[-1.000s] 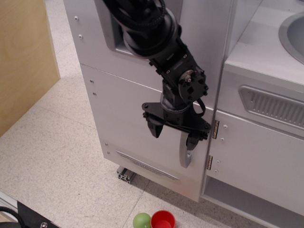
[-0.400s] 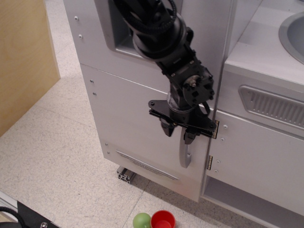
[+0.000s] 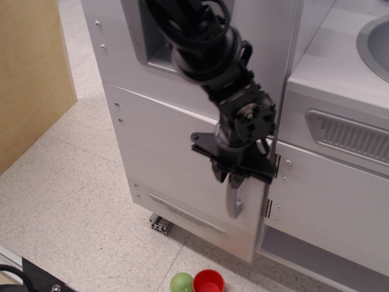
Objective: Open low fridge
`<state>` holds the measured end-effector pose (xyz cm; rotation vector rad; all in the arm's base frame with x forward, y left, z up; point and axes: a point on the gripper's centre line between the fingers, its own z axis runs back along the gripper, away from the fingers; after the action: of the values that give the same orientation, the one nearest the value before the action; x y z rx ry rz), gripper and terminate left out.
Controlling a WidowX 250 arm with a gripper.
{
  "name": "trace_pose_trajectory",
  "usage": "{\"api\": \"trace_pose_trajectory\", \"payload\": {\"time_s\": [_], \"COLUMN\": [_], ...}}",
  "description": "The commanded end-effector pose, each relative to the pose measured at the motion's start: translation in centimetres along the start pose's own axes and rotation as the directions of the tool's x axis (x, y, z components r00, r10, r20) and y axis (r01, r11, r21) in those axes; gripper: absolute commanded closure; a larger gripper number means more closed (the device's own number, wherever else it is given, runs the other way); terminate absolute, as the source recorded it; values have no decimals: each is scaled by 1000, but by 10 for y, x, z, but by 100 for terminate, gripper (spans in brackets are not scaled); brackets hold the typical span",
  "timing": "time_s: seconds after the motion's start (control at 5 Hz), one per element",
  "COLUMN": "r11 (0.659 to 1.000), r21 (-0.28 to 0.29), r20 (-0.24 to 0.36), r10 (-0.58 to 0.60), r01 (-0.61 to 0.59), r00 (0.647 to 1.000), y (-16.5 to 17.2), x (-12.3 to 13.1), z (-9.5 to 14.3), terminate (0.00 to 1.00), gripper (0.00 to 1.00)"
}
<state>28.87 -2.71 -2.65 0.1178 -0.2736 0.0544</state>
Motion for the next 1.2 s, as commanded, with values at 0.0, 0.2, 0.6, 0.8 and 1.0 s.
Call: {"api": "trace_pose_trajectory", "payload": {"time_s": [0.0,0.2,0.6,0.8,1.0], "r11": [999,994,991,990,995], "r21": [-31,-65,-125,-140,-100], "r20": [-33,-55,55,69,64], "r10": [-41,-89,-34,31,35], "r01": [40,86,41,-21,-28], "r00": [999,994,998,997,997], "y": [35,50,59,47,25], "x": [-26,-39,-22,3,18], "z": [19,36,101,113,92], "terminate": [0,0,0,0,0], "gripper": [100,0,0,0,0]}}
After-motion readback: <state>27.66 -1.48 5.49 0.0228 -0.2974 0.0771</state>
